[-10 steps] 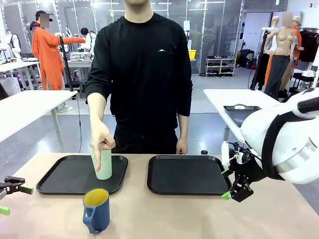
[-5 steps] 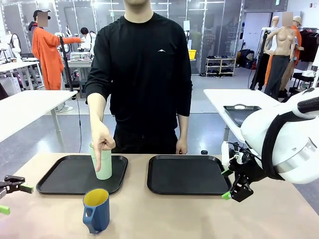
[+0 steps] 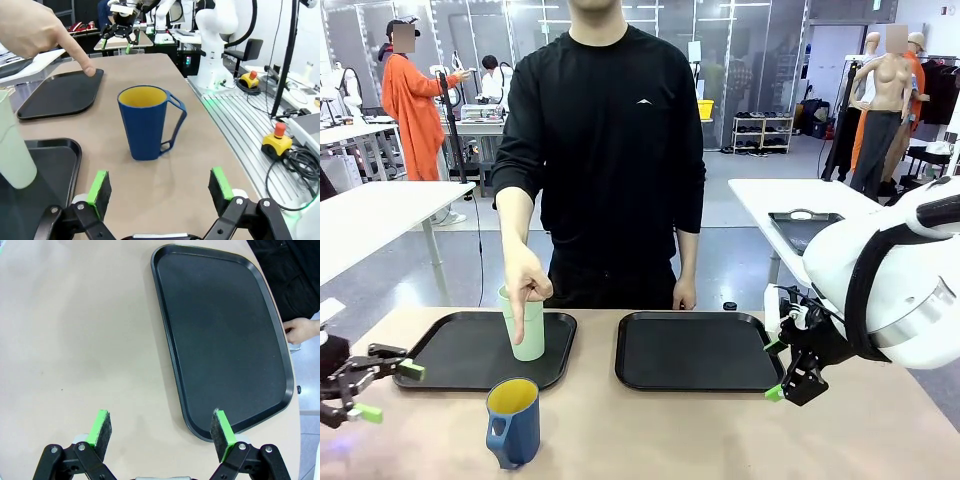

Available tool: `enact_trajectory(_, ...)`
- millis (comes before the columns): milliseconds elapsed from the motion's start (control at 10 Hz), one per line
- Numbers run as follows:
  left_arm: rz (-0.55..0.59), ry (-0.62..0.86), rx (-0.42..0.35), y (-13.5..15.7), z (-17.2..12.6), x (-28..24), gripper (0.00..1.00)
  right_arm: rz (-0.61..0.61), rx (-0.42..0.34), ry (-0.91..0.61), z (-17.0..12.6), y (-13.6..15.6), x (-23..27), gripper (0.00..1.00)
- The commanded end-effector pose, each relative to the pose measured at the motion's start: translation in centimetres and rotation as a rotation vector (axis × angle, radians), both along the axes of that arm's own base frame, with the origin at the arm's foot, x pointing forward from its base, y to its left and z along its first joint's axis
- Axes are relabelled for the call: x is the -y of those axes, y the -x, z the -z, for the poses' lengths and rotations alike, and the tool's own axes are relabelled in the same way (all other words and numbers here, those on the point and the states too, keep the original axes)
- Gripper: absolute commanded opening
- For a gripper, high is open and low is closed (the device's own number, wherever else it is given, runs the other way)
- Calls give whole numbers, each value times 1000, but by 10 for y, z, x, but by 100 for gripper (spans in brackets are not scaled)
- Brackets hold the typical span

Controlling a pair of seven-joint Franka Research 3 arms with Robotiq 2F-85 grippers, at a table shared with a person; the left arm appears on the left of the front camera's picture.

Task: Sort and store the cups by type.
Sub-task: Pick up the Handle plastic cup and place it into the empty Flat Tray.

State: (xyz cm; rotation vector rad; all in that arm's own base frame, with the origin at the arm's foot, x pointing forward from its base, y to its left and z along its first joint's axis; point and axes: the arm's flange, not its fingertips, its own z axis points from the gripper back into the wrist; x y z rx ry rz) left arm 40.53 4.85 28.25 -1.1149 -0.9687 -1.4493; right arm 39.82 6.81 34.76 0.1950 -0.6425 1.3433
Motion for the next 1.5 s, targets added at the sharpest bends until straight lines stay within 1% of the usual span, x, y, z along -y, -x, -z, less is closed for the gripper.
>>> enact_trajectory(0, -7, -20, 48, -8, 3, 22, 100, -9, 3, 0, 1, -1, 1, 100)
enact_trajectory(400, 55, -50, 67, -11, 14, 65, 100, -9, 3, 0, 1, -1, 1, 100)
enact_trajectory(600, 29, -40, 69, -12, 21, 78, 100, -9, 3, 0, 1, -1, 1, 100)
enact_trajectory(1400, 47, -32, 56, -16, 41, 122, 100, -9, 3, 0, 1, -1, 1, 100)
